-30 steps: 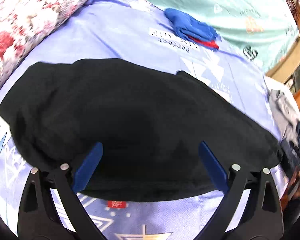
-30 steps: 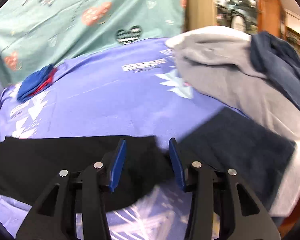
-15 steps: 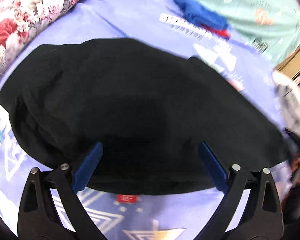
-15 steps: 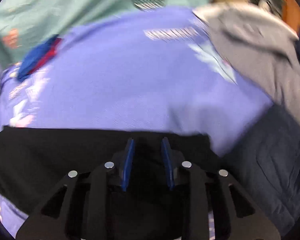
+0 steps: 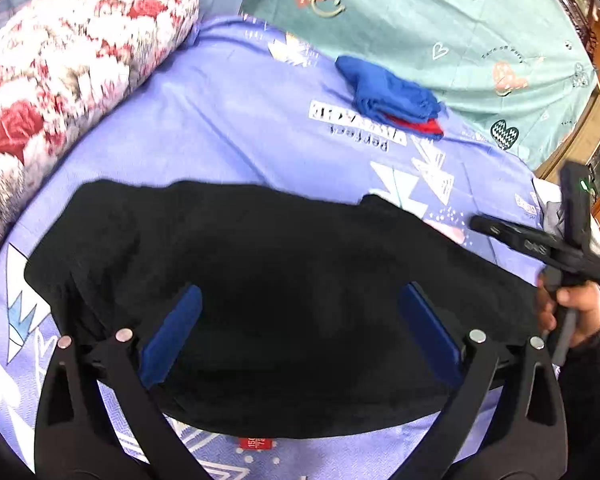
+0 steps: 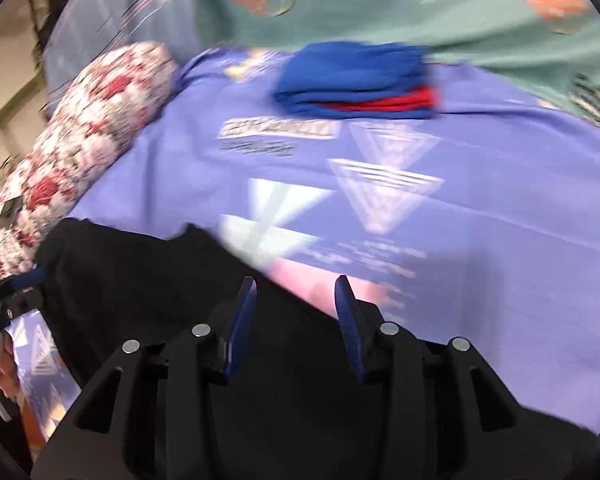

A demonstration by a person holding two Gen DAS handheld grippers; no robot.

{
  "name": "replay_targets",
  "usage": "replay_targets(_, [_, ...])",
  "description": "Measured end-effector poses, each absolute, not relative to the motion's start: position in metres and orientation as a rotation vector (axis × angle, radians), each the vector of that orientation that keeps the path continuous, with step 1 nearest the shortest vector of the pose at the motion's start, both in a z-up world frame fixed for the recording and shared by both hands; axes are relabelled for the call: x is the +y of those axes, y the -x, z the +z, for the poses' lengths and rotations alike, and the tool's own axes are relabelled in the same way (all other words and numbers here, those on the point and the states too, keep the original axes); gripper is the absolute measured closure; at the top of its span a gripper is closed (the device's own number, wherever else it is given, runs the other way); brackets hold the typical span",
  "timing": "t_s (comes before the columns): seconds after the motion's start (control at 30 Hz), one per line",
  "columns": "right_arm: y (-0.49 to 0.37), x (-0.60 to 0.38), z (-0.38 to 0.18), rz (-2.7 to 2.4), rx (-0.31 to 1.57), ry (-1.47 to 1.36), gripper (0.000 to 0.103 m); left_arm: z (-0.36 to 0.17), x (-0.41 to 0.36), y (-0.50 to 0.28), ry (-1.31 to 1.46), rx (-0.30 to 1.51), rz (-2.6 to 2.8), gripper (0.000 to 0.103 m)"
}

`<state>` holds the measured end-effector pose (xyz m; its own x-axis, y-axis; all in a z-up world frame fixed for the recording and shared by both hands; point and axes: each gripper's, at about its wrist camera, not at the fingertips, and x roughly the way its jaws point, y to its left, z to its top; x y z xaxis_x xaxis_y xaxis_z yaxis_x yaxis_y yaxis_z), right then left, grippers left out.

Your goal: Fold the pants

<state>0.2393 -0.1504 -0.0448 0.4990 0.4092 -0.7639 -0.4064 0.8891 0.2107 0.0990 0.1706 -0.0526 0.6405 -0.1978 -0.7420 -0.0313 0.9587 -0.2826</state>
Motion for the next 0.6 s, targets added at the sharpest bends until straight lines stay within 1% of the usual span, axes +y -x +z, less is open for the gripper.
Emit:
replay_targets(0.2, [-0.262, -0.075, -0.065, 0.604, 0.989, 0.068, 0.061, -0.079, 0.195, -0.100, 0.251, 0.946, 0.000, 0.002])
replay_targets(0.33, [-0.275, -0.052, -0.072, 0.654, 1.007, 0.091, 0.061, -0.092, 0.213, -0.093, 0.274, 0.968, -0.003, 0.002])
replay_targets(0.5, [-0.286, -0.034, -0.084, 0.683, 1.046, 0.102, 0.062, -0.095, 0.209, -0.090, 0.202, 0.967, -0.009, 0.002])
replay_targets(0.53, [-0.286, -0.030, -0.086, 0.691, 1.050, 0.117, 0.065, -0.095, 0.208, -0.089, 0.190, 0.968, -0.009, 0.002])
replay_targets(0.57, [-0.285, -0.028, -0.086, 0.694, 1.048, 0.135, 0.072, -0.095, 0.207, -0.089, 0.182, 0.969, -0.009, 0.002])
replay_targets(0.6, [-0.284, -0.025, -0.087, 0.688, 1.038, 0.164, 0.084, -0.095, 0.207, -0.089, 0.177, 0.969, -0.013, 0.002])
